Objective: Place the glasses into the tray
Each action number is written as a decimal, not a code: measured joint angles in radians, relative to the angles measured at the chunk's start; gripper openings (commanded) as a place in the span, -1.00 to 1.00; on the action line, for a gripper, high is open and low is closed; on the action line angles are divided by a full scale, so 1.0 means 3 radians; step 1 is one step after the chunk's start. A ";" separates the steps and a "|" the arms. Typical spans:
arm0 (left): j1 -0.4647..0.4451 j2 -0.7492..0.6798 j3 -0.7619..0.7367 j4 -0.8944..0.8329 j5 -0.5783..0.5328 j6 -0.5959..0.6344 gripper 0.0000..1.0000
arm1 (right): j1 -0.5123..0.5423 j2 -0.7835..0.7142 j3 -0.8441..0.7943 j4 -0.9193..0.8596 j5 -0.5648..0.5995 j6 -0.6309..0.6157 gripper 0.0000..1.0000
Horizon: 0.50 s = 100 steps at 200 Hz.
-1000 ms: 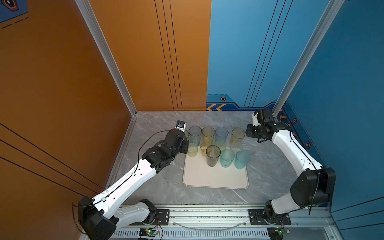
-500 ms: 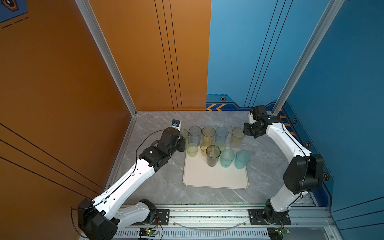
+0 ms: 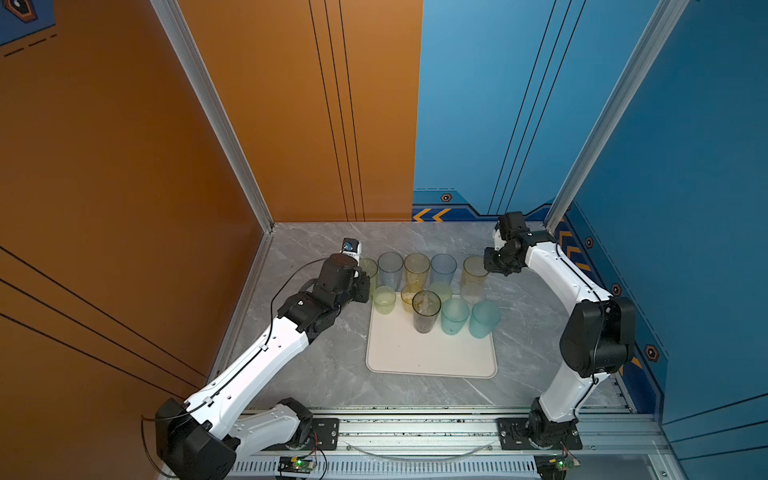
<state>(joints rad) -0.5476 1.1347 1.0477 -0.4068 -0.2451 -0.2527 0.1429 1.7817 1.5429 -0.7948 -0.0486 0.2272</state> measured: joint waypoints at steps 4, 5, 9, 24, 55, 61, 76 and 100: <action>0.0000 0.0003 -0.0001 0.0000 0.0004 0.0000 -0.45 | 0.0000 0.0014 0.0008 0.0000 0.0000 -0.0008 -0.50; 0.0001 0.0005 -0.0003 0.0001 0.0008 0.0000 -0.45 | 0.0000 0.0017 0.0010 0.0000 0.0000 -0.0009 -0.50; 0.0005 0.0009 -0.0008 0.0003 0.0013 0.0000 -0.45 | 0.0000 0.0029 0.0015 0.0000 0.0000 -0.0010 -0.51; 0.0015 0.0019 -0.0060 0.0025 0.0029 0.0000 -0.45 | 0.0000 0.0067 0.0025 -0.0001 0.0000 -0.0014 -0.54; 0.0041 0.0056 -0.0127 0.0024 0.0061 -0.0003 -0.45 | 0.0001 0.0112 0.0028 -0.0025 0.0000 -0.0025 -0.60; 0.0045 0.0060 -0.0132 0.0024 0.0062 -0.0008 -0.45 | 0.0001 0.0112 0.0029 -0.0025 0.0001 -0.0027 -0.61; 0.0060 0.0064 -0.0132 0.0025 0.0075 -0.0009 -0.45 | 0.0005 0.0113 0.0039 -0.0032 0.0001 -0.0038 -0.65; 0.0081 0.0065 -0.0132 0.0027 0.0099 -0.0010 -0.45 | 0.0014 0.0114 0.0060 -0.0036 0.0014 -0.0050 -0.73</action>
<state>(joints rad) -0.5232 1.1542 1.0080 -0.3988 -0.2153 -0.2558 0.1471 1.8160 1.5608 -0.8055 -0.0444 0.2123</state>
